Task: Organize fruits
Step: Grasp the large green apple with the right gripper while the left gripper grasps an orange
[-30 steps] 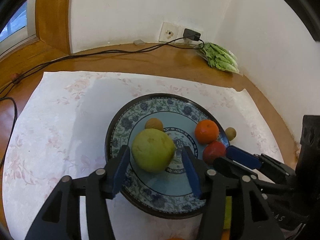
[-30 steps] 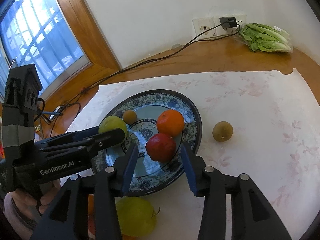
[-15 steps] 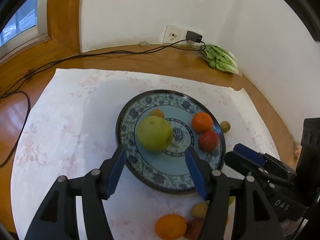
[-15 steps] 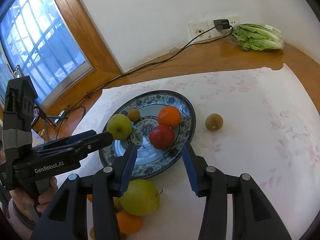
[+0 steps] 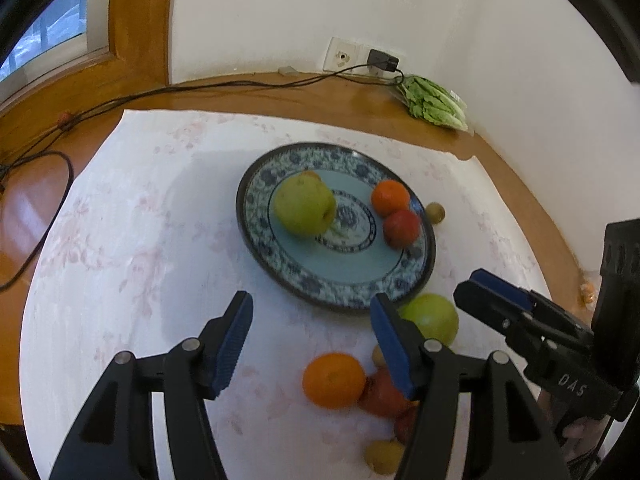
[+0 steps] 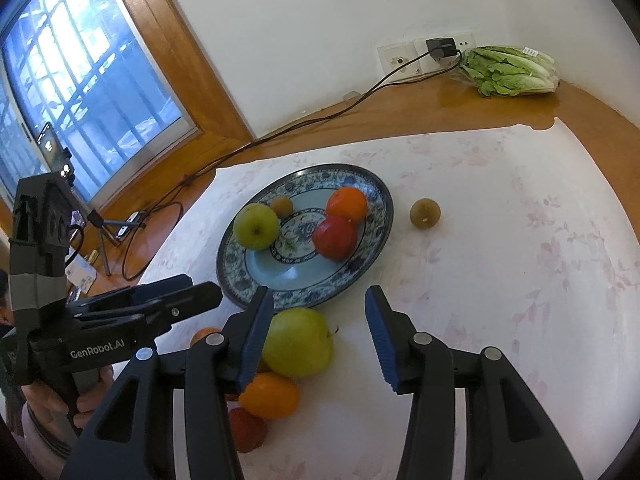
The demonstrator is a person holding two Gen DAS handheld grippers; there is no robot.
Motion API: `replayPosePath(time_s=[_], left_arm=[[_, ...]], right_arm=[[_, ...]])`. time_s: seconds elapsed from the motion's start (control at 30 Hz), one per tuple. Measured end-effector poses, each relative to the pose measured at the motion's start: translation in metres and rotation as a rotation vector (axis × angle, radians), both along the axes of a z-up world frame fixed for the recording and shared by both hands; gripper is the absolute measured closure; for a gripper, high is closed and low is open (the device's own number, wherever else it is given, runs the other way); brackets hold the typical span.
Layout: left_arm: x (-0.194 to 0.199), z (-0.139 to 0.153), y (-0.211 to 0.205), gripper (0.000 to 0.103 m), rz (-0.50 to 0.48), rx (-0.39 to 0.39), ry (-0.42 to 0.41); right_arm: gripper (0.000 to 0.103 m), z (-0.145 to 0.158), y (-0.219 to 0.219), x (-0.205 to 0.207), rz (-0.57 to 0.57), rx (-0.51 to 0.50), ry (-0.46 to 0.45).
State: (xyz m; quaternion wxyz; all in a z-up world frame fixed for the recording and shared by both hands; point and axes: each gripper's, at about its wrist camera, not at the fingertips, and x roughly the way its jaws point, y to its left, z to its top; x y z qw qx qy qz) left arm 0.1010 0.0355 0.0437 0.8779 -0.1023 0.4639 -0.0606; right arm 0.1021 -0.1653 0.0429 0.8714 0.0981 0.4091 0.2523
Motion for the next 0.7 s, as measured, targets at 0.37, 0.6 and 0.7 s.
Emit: replayPosePath(time_s=[0.37, 0.6, 0.7], left_arm=[[-0.015, -0.007, -0.001, 0.039, -0.02, -0.017, 0.019], [-0.019, -0.011, -0.002, 0.039, -0.024, -0.016, 0.028], [-0.019, -0.014, -0.001, 0.039, -0.02, -0.017, 0.035]], right_arm=[[0.054, -0.006, 0.007, -0.008, 0.017, -0.021, 0.005], [0.054, -0.011, 0.01, -0.009, 0.025, -0.024, 0.015], [0.053, -0.013, 0.01, -0.009, 0.026, -0.021, 0.021]])
